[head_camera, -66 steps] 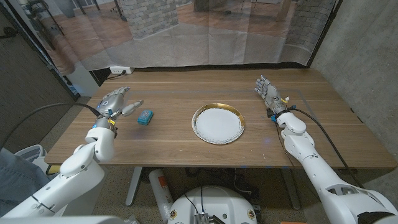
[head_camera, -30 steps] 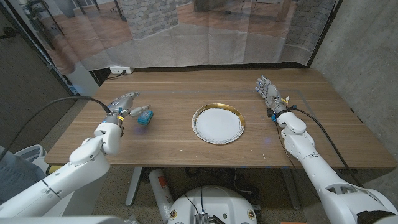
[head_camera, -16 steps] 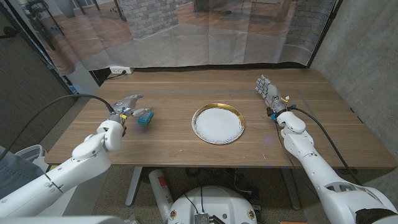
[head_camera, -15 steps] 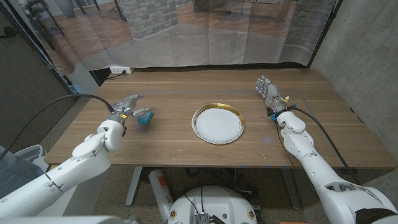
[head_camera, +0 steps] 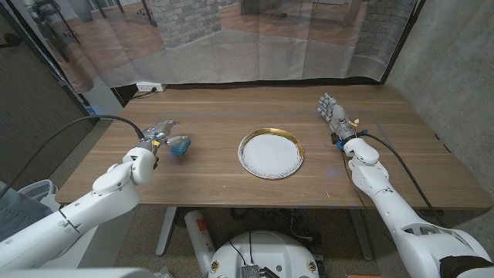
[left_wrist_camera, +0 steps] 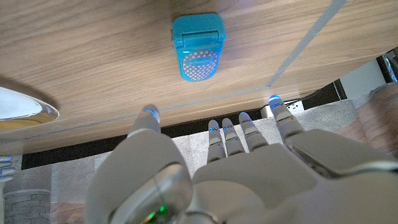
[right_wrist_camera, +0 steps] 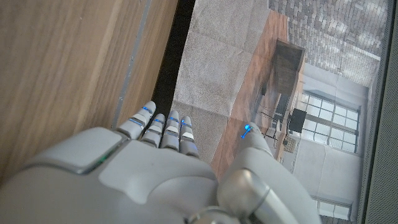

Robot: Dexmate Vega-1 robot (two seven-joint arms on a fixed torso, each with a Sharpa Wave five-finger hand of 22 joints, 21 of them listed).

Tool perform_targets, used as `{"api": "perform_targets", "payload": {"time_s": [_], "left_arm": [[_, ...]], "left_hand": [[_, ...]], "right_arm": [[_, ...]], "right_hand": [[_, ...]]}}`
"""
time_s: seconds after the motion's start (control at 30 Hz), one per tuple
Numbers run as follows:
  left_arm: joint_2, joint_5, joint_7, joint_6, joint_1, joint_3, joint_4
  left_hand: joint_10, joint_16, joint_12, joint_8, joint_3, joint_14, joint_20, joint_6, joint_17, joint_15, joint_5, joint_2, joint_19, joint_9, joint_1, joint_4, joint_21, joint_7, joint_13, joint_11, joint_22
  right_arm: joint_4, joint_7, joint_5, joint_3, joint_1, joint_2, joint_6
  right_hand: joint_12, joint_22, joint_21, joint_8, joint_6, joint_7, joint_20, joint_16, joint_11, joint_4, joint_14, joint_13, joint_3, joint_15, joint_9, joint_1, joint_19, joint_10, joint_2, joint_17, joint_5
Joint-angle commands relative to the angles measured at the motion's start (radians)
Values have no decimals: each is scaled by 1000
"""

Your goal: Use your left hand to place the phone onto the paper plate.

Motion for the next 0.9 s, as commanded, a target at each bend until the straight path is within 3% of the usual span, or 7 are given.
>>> {"api": "perform_targets", "payload": {"time_s": [0.03,0.9], "left_arm": [[13,-29,-36,4,-43,41,23],[15,-48,-86,22,-115,109,47]], "left_hand": [[7,7,2,-1,2,10,4,7,2,1,-4,1,10,6,12,-7,5,-1,3,0,5],[9,9,2,-3,9,25,6,10,2,0,-6,0,32,6,48,-25,7,-4,4,-5,6]], "right_arm": [[26,-1,-9,1,15,7,13],[44,-3,-14,6,21,16,18]], "right_hand": [[3,2,-1,5,6,-2,-15,7,-3,3,8,2,-3,0,5,7,7,6,5,2,1],[4,3,1,5,6,-2,-15,11,-6,2,22,2,-5,-2,5,9,21,7,5,2,2]]}}
